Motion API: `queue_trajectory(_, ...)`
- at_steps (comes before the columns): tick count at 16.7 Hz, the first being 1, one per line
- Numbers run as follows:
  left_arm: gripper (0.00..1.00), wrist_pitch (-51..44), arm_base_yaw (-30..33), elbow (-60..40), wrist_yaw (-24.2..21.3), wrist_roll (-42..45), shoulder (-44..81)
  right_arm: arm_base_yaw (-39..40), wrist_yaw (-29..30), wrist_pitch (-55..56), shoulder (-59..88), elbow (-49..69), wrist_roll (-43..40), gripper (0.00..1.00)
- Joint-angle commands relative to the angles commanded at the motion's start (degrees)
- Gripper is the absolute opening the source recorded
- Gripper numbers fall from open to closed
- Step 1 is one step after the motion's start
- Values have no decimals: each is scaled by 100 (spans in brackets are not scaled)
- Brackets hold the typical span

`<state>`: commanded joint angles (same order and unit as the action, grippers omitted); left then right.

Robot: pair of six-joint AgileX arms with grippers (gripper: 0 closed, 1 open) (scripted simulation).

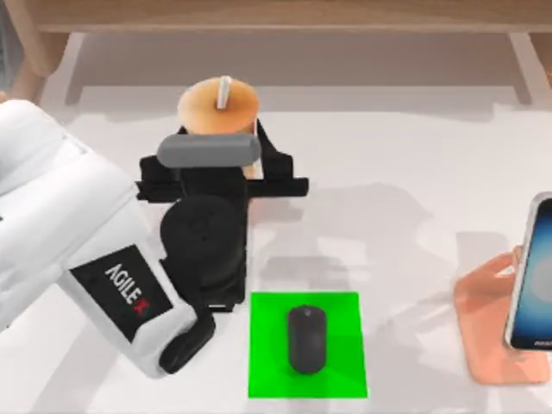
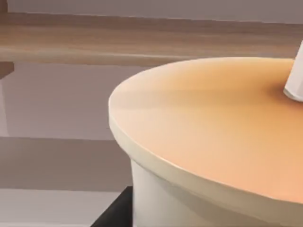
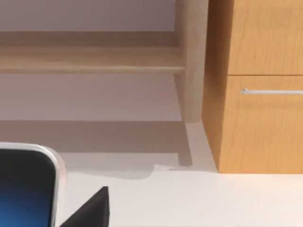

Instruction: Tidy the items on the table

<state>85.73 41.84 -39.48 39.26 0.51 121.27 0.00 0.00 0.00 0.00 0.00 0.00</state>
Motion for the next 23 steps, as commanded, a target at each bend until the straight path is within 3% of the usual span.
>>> queue_trajectory(9,0,-830,-276,-1678,-100,-61,-472,0,0,0,0,0,0,100)
queue_trajectory(23,0,-4342,-686,-5097,-697,-53,317,0,0,0,0,0,0,100)
